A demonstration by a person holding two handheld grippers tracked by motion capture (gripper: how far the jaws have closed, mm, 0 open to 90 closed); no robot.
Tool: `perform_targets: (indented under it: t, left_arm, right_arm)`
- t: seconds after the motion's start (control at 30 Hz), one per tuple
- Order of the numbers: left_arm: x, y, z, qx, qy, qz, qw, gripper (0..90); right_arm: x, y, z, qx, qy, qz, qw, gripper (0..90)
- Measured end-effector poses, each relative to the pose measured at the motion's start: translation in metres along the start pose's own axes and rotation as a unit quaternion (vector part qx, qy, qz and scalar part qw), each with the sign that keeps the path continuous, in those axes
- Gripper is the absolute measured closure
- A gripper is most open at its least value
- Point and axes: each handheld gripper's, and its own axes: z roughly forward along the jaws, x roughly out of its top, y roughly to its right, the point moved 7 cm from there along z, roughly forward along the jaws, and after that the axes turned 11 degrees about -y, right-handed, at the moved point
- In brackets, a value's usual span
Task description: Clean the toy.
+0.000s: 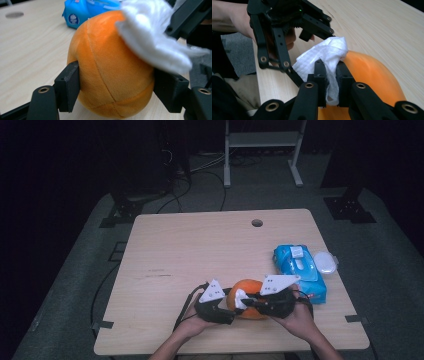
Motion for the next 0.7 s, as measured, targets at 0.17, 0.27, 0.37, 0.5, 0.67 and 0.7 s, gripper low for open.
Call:
perform_targets:
  t: [0.17, 0.27, 0.37, 0.5, 0.67, 0.7]
  left_arm:
    - [0.003, 0.000, -0.007, 0.008, 0.009, 0.016, 0.9998, 32.3]
    - [0.001, -0.002, -0.004, 0.004, 0.007, 0.004, 1.0000, 28.0]
    - [0.002, -0.005, 0.000, -0.018, 0.011, -0.032, 0.9993, 17.0]
    - [-0.003, -0.005, 0.006, -0.027, 0.007, -0.049, 0.9984, 18.0]
    - [0.002, -0.002, -0.001, -0.017, 0.018, -0.018, 0.9995, 30.0]
    - [0.004, 0.000, -0.003, -0.016, 0.018, -0.009, 0.9997, 30.4]
  right_arm:
    - [0.000, 0.009, -0.011, -0.026, 0.007, 0.003, 0.9996, 80.8]
    - [-0.009, 0.027, -0.021, -0.043, 0.012, 0.029, 0.9986, 80.8]
    - [-0.021, 0.040, -0.022, -0.048, 0.006, 0.048, 0.9976, 80.7]
    - [-0.023, 0.040, -0.019, -0.044, 0.004, 0.052, 0.9977, 80.8]
    - [-0.011, 0.022, -0.016, -0.036, 0.009, 0.025, 0.9990, 80.9]
    - [-0.007, 0.016, -0.015, -0.022, 0.016, 0.024, 0.9993, 80.9]
